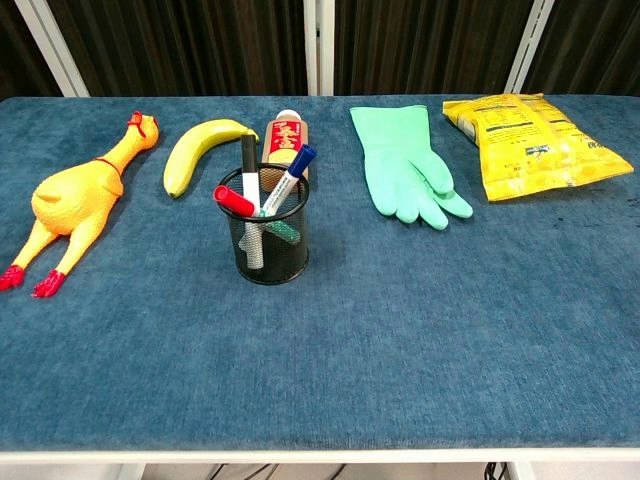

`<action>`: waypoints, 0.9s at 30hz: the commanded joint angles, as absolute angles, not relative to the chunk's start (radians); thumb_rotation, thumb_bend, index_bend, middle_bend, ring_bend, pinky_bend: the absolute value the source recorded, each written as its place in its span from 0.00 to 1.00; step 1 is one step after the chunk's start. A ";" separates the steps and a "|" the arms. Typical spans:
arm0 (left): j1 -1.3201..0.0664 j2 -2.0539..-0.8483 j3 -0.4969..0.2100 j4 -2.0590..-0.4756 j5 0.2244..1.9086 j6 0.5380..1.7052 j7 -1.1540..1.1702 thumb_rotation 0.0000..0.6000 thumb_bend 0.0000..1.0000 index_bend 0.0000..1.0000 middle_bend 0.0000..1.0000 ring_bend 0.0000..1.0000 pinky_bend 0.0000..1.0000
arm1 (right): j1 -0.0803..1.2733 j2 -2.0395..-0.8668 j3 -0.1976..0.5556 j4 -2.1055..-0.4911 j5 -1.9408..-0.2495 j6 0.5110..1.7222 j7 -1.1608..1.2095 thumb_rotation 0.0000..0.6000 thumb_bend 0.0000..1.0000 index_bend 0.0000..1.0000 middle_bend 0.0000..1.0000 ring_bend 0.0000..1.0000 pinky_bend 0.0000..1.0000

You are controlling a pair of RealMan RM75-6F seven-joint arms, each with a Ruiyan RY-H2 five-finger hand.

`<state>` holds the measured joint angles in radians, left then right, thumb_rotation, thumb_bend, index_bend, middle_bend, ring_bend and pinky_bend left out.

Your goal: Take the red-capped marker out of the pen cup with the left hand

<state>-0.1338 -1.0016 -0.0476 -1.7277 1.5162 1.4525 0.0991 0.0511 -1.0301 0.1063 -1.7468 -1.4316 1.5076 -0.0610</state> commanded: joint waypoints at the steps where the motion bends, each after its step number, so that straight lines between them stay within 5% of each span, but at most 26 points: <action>1: -0.146 -0.993 -0.051 -1.742 1.524 1.442 0.102 1.00 0.09 0.08 0.07 0.00 0.05 | 0.049 -1.031 0.108 -1.746 -1.430 1.512 -0.056 1.00 0.18 0.00 0.00 0.00 0.00; 13: -0.267 -0.982 -0.079 -1.838 1.613 1.334 0.170 1.00 0.09 0.10 0.12 0.04 0.19 | 0.058 -1.030 0.110 -1.757 -1.423 1.496 -0.078 1.00 0.18 0.00 0.00 0.00 0.00; 27: -0.497 -1.176 -0.134 -1.859 1.600 1.089 0.329 1.00 0.09 0.22 0.26 0.22 0.33 | 0.059 -1.013 0.114 -1.755 -1.405 1.484 -0.058 1.00 0.18 0.00 0.00 0.00 0.00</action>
